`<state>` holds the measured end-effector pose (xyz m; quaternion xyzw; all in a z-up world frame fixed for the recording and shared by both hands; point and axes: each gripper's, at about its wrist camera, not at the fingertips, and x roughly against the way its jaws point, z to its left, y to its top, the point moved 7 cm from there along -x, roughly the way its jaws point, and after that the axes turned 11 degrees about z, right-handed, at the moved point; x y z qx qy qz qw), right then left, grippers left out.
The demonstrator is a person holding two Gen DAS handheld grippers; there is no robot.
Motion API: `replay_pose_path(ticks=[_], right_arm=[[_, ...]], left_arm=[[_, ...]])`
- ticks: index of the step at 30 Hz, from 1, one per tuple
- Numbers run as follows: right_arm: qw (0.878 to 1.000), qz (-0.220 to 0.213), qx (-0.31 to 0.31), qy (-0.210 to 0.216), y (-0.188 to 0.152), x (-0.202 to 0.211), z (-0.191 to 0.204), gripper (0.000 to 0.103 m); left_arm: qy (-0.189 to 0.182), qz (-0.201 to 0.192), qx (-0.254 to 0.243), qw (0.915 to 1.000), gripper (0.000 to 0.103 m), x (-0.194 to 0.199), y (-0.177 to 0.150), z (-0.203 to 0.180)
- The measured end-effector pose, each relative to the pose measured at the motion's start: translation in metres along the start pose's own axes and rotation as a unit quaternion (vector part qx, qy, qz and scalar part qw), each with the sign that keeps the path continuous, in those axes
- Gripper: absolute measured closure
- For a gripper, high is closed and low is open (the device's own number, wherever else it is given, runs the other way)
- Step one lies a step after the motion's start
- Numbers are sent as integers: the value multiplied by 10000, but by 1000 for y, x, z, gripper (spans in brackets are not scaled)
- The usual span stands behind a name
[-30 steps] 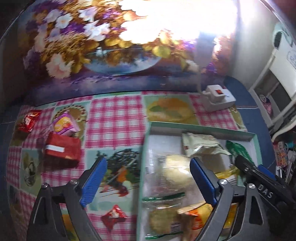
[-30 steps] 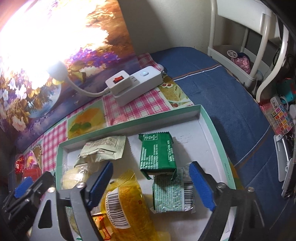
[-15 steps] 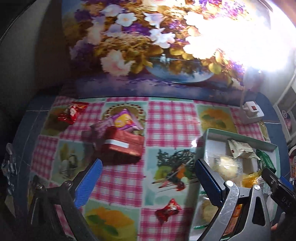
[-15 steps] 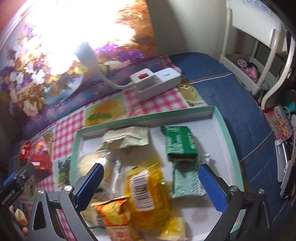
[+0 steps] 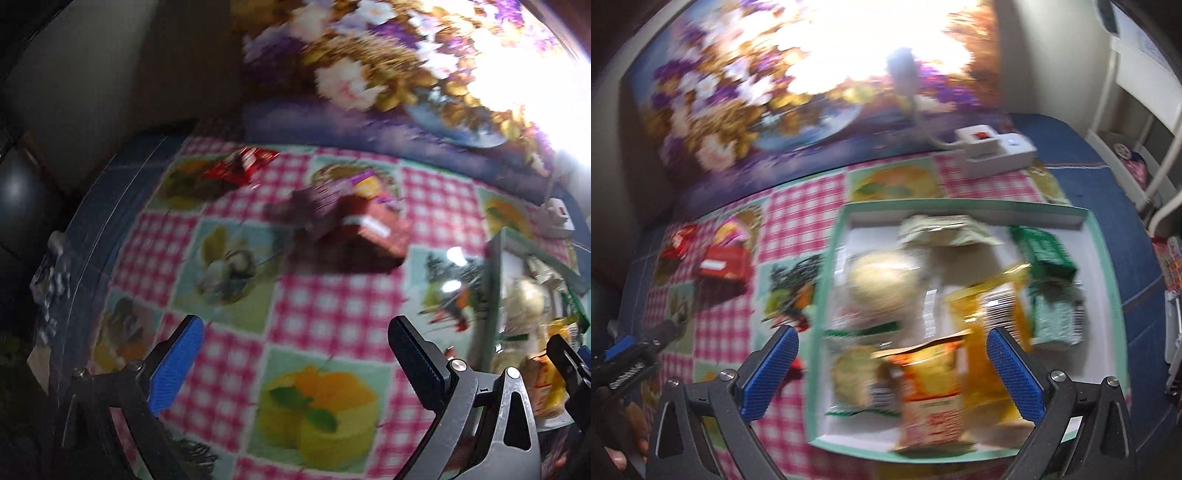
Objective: Organize snacks
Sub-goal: 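Move both tools back over the snack pile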
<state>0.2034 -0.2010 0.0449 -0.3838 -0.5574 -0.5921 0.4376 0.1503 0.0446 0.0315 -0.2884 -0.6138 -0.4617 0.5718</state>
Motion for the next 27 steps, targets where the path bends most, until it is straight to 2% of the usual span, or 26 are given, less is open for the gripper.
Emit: replay_pose_path(ticks=[8, 13, 18, 24, 27], right_arm=[[9963, 177, 688, 477, -18, -16, 64, 0], [9927, 287, 1086, 439, -26, -33, 84, 2], [9909, 292, 1253, 402, -25, -41, 91, 21], [9899, 250, 1303, 510, -22, -44, 95, 36], [9883, 248, 1375, 607, -22, -45, 101, 38]], left_arm=[[69, 107, 130, 9998, 3, -5, -12, 23], [66, 321, 111, 9994, 3, -18, -14, 27], [19, 506, 193, 9985, 3, -33, -15, 32], [-84, 661, 258, 9974, 3, -45, -17, 33], [-131, 670, 284, 9973, 3, -46, -16, 34]])
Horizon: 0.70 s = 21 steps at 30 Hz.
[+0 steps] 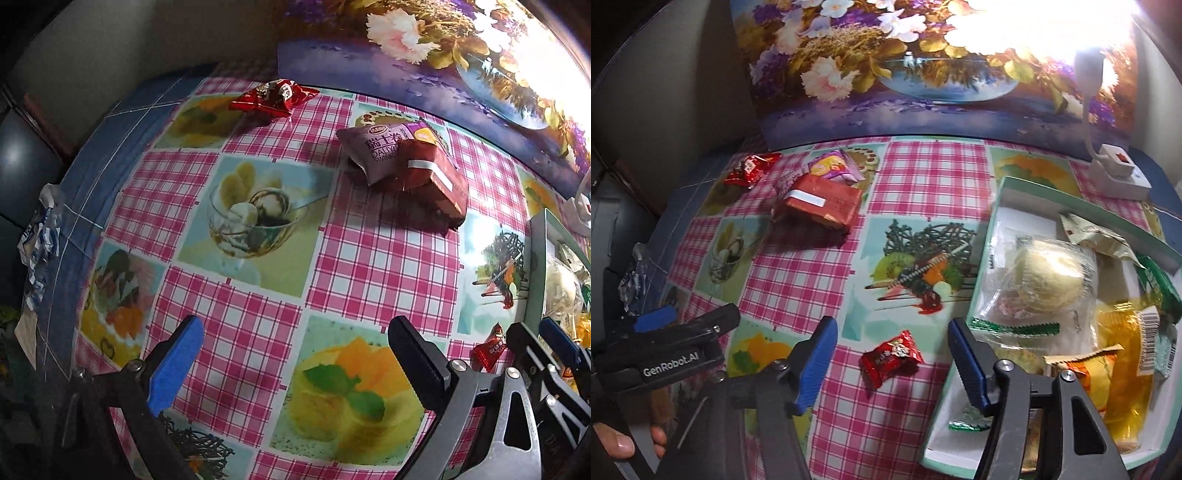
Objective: Organize snacks
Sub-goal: 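Move both tools back over the snack pile, then grasp the small red candy with the right gripper while the left grasps the red wafer pack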
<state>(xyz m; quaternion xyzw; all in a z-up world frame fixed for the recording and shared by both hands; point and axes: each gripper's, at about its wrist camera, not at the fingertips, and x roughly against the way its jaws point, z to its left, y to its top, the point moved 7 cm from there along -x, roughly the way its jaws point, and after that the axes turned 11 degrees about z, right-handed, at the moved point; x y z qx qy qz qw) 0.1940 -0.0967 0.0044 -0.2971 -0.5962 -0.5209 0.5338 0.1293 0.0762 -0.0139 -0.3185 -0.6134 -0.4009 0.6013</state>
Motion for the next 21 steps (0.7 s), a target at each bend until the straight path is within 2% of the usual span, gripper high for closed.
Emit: replay_pose_path(ticks=[9, 17, 21], right_arm=[[9993, 287, 256, 49, -6, -20, 16, 48], [9982, 497, 292, -171, -12, -33, 15, 53], [9976, 631, 282, -8, -16, -40, 20, 56]], left_arm=[[-167, 25, 101, 9998, 3, -3, 2, 3], [-272, 26, 216, 9994, 3, -4, 3, 6], [-320, 31, 241, 9992, 3, -4, 4, 7]])
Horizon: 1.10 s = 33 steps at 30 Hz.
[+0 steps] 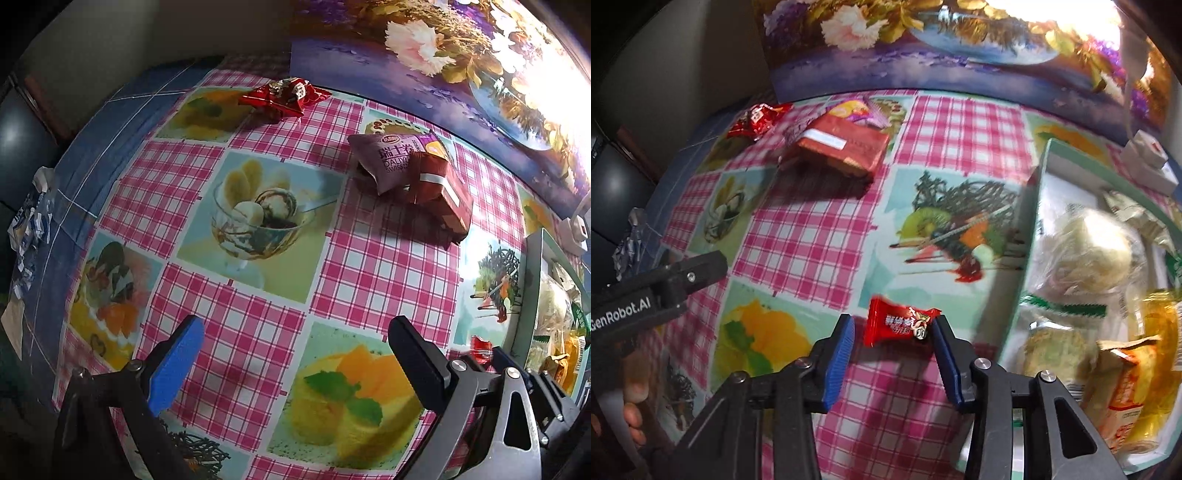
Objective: Organize snacks
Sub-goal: 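Grasp the small red candy with the right gripper while the left grasps the red wafer pack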
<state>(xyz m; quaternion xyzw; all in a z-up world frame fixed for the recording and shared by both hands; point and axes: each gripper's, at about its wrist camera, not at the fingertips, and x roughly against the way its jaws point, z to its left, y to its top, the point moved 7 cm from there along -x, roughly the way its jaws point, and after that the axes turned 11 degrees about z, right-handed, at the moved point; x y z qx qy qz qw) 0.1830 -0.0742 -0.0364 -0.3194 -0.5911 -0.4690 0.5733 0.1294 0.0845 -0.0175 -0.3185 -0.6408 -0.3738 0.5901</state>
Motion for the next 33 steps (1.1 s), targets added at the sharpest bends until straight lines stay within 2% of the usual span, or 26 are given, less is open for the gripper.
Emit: replay_pose_path(ticks=[8, 15, 21, 27, 33], right_arm=[[9997, -28, 89, -227, 2, -6, 6, 56], [9981, -96, 266, -556, 4, -9, 11, 67], [9980, -200, 227, -560, 10, -9, 7, 71], [9985, -270, 108, -465, 17, -4, -6, 71], [9988, -353, -36, -339, 31, -4, -16, 71]], left_arm=[[-29, 40, 28, 10000, 3, -4, -1, 1], [-43, 82, 30, 10000, 3, -9, 0, 1], [-110, 93, 95, 9999, 3, -11, 3, 2], [-508, -31, 400, 9979, 3, -9, 20, 9], [-962, -358, 617, 9928, 3, -1, 43, 8]])
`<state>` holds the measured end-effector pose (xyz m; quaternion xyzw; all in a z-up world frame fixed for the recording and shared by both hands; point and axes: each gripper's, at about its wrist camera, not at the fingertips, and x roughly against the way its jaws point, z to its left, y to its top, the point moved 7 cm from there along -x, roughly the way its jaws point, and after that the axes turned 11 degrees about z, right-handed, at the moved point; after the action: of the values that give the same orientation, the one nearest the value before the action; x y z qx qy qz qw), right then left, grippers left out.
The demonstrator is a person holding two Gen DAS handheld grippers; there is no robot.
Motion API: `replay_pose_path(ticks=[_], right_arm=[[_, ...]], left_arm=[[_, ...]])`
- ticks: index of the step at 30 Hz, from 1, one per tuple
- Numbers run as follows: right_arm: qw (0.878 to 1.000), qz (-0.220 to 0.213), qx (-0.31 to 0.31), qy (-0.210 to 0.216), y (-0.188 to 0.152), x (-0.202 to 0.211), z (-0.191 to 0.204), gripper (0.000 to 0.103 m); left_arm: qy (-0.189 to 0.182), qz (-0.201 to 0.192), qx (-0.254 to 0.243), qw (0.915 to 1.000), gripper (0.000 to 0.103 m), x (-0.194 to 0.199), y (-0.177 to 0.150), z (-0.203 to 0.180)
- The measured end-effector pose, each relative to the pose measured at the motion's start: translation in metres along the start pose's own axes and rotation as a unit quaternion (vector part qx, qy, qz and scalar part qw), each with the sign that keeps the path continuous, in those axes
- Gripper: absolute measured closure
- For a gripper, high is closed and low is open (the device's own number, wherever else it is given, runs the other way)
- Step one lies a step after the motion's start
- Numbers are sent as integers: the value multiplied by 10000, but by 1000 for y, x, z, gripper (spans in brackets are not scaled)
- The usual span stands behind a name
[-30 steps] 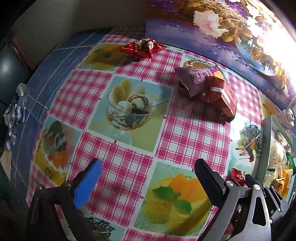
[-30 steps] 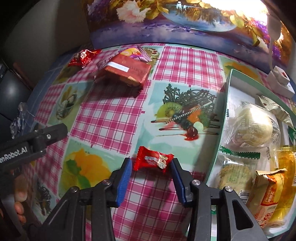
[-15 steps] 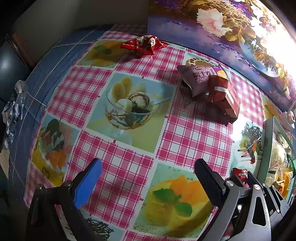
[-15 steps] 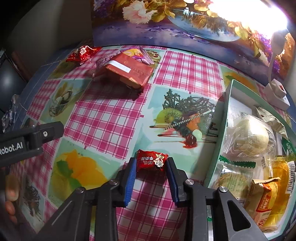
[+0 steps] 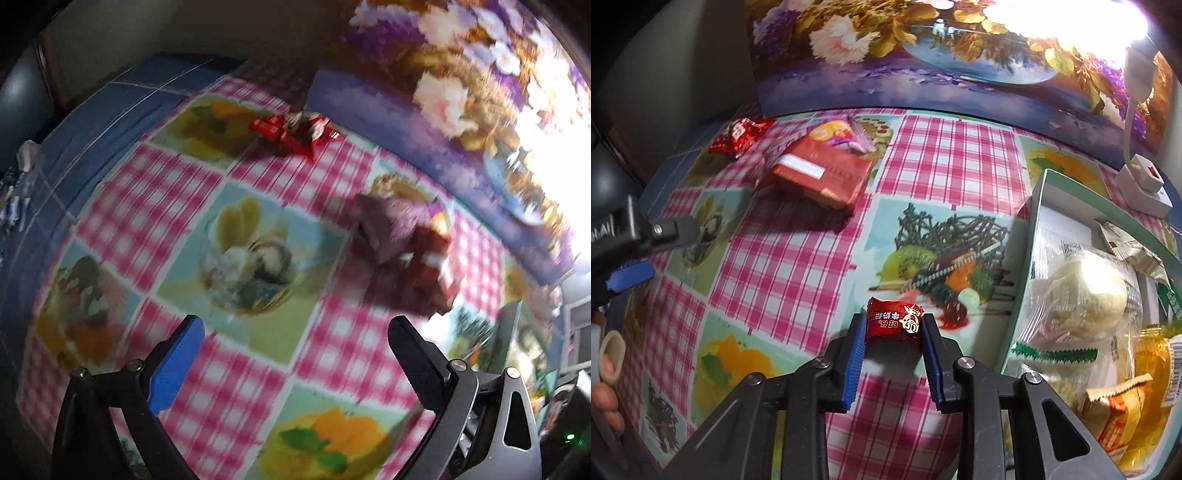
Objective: Organize snacks
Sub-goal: 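Grasp the small red candy with the right gripper while the left grasps the red wafer pack, then carry the red candy and red wafer pack over the white tray with both grippers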
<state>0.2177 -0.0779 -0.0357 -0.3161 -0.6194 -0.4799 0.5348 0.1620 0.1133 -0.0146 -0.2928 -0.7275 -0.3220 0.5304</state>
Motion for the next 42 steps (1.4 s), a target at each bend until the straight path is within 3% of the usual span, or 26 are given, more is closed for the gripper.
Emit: replay_pose_path(ticks=[9, 16, 19, 22, 24, 26, 35, 42], right_arm=[[9990, -223, -327, 186, 23, 6, -26, 71], [9971, -428, -532, 348, 35, 17, -43, 71], [9965, -466, -559, 417, 37, 19, -42, 71], [9960, -480, -583, 471, 37, 18, -45, 71], [9958, -472, -606, 504, 38, 15, -45, 71], [9955, -459, -639, 521, 39, 13, -46, 71], [9949, -475, -731, 505, 36, 18, -52, 71], [9939, -502, -830, 520, 28, 30, -57, 71]], left_arm=[[-890, -153, -81, 9959, 6, -2, 14, -59], [-983, -166, -206, 9948, 8, -21, 19, -90], [-1113, -126, -111, 9936, 29, -34, 21, -94], [-1223, -106, -21, 9924, 29, -45, 21, -97], [-1383, -77, 56, 9904, 35, -50, 20, -97], [-1544, -45, 153, 9879, 59, -53, 20, -97], [-1692, -288, 55, 9852, 78, -31, 20, -102], [-1695, -277, -21, 9851, 79, -11, 12, -106]])
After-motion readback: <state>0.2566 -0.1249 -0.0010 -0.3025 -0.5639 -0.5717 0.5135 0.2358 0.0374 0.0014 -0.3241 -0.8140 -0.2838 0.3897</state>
